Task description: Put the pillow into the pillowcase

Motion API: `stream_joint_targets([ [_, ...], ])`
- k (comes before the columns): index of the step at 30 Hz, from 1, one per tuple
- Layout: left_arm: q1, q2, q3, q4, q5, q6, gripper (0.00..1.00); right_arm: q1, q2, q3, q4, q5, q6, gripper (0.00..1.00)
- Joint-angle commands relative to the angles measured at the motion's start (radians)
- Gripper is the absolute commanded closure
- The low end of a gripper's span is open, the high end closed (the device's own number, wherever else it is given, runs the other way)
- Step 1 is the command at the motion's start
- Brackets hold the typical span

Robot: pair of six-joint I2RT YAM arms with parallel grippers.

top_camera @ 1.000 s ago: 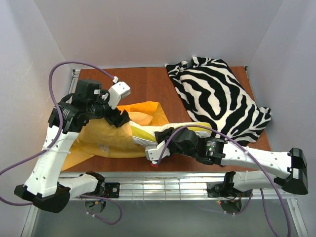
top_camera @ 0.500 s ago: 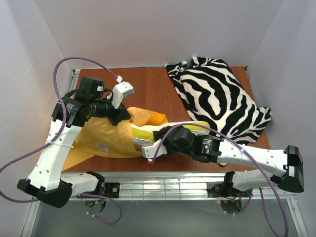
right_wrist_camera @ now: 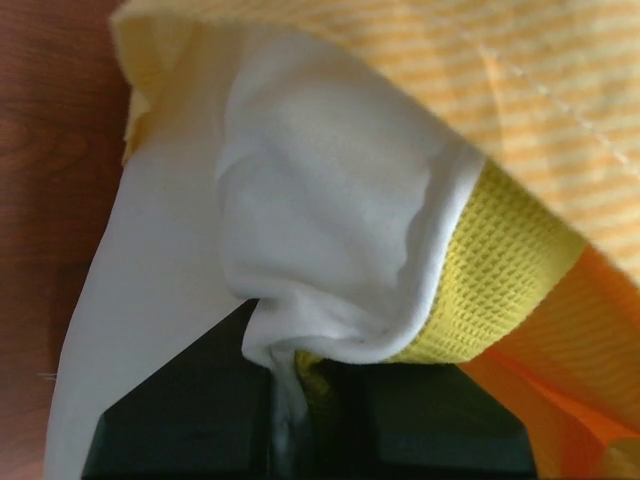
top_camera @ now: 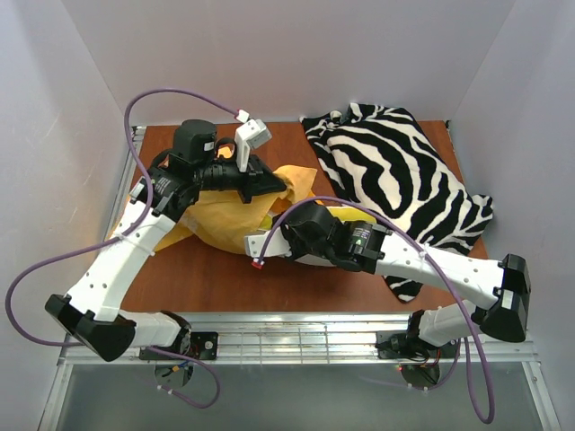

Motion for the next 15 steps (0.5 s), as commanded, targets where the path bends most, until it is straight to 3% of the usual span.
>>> stream_joint_targets([
  [1, -0.044, -0.095, -0.042, 0.172, -0.059, -0.039, 1.0, -0.027, -0.029, 0.063, 0.022, -0.06, 0.011, 0.99],
  [3, -0.045, -0.122, -0.048, 0.152, -0.233, 0.056, 1.0, -0.084, -0.068, 0.071, -0.01, -0.088, 0.014, 0.99],
  [7, -0.044, -0.128, 0.003, -0.007, -0.37, 0.233, 1.0, -0.169, -0.115, 0.066, -0.076, -0.14, -0.021, 0.99],
  [11, -0.044, -0.16, -0.008, -0.13, -0.352, 0.25, 1.0, -0.198, -0.093, 0.104, -0.082, -0.167, -0.017, 0.99],
  [12, -0.044, -0.166, -0.019, -0.129, -0.284, 0.242, 1.0, -0.199, -0.077, 0.12, -0.081, -0.178, 0.006, 0.99],
  [15, -0.045, -0.16, -0.037, -0.046, -0.271, 0.1, 1.0, -0.198, -0.011, 0.187, -0.069, -0.243, 0.052, 0.99],
])
